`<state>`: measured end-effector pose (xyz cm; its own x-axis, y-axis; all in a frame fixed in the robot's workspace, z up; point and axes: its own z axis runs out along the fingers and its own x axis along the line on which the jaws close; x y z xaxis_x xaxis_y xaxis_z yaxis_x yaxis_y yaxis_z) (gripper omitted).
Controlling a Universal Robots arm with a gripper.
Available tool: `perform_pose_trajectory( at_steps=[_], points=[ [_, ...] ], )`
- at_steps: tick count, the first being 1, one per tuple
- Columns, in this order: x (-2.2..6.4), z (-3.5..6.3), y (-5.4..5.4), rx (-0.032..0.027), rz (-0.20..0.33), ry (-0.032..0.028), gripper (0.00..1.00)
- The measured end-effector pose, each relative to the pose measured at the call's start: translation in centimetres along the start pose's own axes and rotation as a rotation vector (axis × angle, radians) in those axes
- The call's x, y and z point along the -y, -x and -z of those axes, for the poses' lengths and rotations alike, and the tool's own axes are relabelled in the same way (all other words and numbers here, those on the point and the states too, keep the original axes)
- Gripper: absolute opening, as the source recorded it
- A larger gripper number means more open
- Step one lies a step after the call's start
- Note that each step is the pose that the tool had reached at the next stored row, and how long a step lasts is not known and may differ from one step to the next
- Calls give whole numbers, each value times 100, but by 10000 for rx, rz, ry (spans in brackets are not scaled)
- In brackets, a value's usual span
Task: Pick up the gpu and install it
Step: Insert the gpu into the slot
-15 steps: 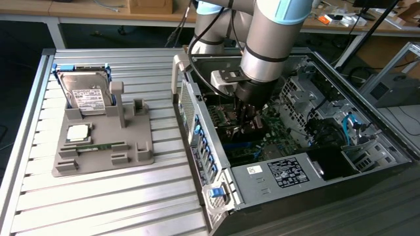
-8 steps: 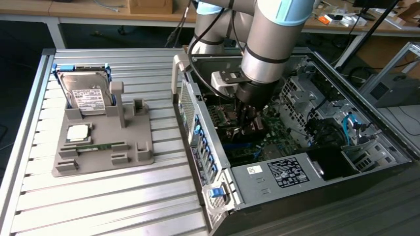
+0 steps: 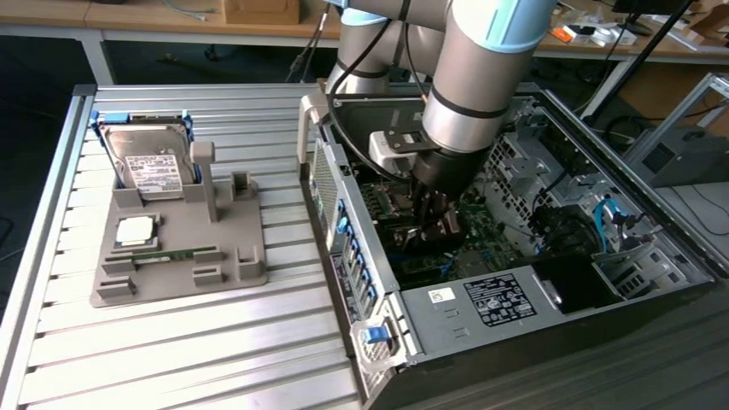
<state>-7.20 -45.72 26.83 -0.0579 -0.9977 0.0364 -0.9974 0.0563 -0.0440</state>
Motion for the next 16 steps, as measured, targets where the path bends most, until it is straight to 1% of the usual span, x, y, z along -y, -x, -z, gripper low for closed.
perform_pose_trajectory(
  at_steps=[1,3,7,14,16],
  points=[
    [1,-1,1,-11,1,-4,27],
    [3,-1,1,-14,4,-4,27],
    [3,-2,4,4,1,-4,27],
    [1,-10,32,136,-83,7,27],
    [0,-11,34,165,-87,8,27]
  ],
)
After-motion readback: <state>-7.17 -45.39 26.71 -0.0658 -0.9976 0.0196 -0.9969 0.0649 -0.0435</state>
